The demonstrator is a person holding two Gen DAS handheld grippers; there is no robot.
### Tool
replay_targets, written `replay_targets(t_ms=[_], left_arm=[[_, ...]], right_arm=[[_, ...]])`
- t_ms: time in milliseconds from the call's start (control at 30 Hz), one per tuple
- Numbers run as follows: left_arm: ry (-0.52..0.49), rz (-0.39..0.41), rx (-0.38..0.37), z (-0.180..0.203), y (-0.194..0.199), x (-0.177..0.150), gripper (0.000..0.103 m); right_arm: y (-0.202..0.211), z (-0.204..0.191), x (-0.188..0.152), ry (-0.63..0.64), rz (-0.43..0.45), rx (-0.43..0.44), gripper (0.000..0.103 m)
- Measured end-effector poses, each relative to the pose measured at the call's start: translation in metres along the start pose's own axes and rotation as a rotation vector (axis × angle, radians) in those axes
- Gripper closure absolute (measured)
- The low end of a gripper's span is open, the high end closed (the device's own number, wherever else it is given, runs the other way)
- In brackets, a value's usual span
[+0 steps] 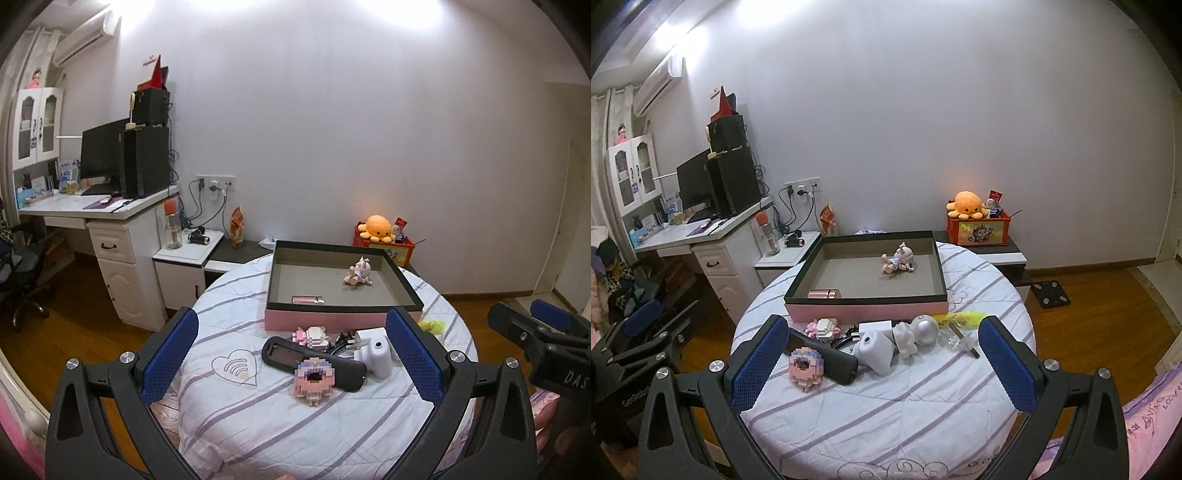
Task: Organize rigid objects
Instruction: 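Withdraw both grippers from the box back over the table, then grasp the pink block donut with the left gripper while the right gripper grasps the clear bottle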
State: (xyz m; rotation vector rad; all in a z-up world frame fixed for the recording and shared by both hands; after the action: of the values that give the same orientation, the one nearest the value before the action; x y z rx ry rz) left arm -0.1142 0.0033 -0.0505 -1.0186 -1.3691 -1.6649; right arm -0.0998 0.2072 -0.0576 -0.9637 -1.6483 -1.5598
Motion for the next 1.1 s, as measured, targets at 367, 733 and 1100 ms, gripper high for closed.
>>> replay_targets(t_ms=[367,733,1100], left_arm=[[-0.007,-0.062,-0.005,-0.003,-0.017,-0.035,0.0],[-0.035,-0.198,-0.049,0.015,-0.083,-0.095,0.001],[0.003,-0.365,-0.057,0.013,-0.16,-0.145,0.001]], right_arm=[[-0.018,0.025,-0.018,-0.028,-0.058,-0.043,0.0],[-0.057,0.039,-0.052,-0.033,-0.166,-0.076,0.0],[-0.099,0.045,-0.073,-0.024,-0.246,-0.081,0.0]])
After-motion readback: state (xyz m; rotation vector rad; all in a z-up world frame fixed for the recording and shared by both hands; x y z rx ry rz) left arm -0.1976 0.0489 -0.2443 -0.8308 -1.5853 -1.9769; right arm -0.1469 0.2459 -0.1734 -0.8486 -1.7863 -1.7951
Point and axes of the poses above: each gripper's, at about its wrist camera, not at the fingertips, and y roughly against the way its jaws point, z to its right, x to its top, the point moved 10 cm from there along -y, roughly the way its jaws point, and after that the axes turned 4 degrees about -x, right-handed, at the moved point
